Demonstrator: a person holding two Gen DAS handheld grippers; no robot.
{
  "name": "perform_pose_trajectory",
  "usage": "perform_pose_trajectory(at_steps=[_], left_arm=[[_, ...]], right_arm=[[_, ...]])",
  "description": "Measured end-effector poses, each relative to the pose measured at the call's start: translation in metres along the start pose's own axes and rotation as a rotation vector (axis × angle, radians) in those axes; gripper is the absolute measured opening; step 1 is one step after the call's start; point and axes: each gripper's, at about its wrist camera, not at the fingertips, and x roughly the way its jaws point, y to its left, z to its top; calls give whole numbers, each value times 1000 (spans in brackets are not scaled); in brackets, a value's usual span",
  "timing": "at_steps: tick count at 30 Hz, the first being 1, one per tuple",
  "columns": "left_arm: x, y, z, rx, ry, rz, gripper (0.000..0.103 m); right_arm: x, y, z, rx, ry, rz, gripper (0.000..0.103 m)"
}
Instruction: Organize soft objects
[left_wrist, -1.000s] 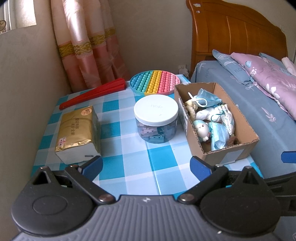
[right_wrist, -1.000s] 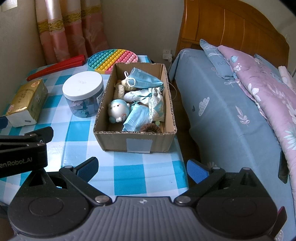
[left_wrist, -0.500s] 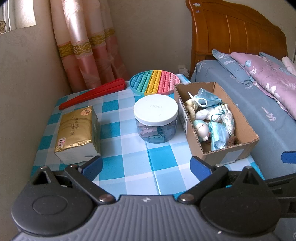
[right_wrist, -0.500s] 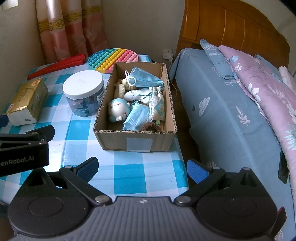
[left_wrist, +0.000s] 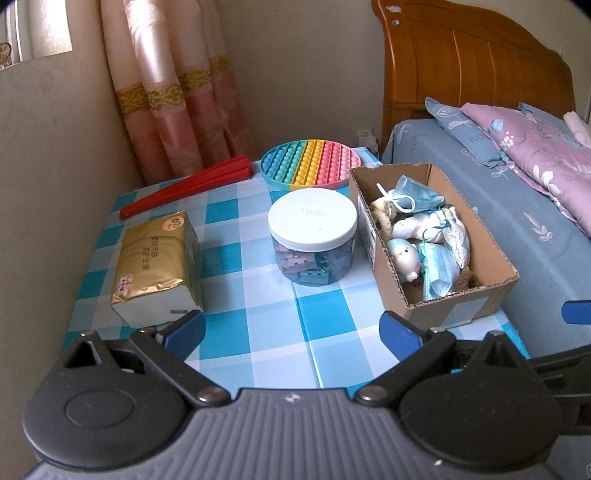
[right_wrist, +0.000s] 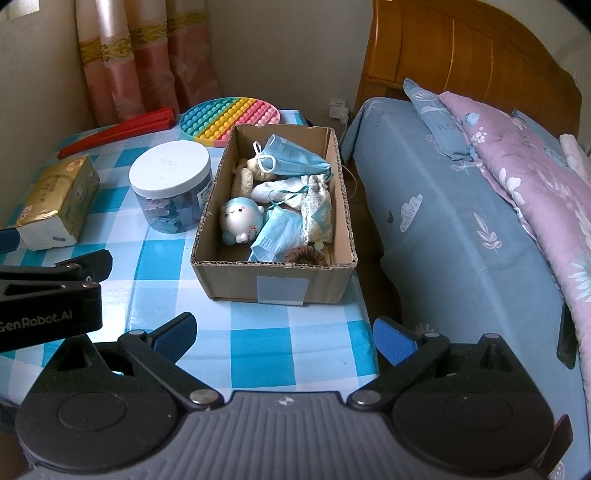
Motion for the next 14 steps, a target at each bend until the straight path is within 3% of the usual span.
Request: perform_pose_trajectory(at_steps=[14], left_arm=[[-2, 2, 1, 10, 2, -7, 100]], right_arm=[[0, -2, 1, -4, -3, 5, 103]])
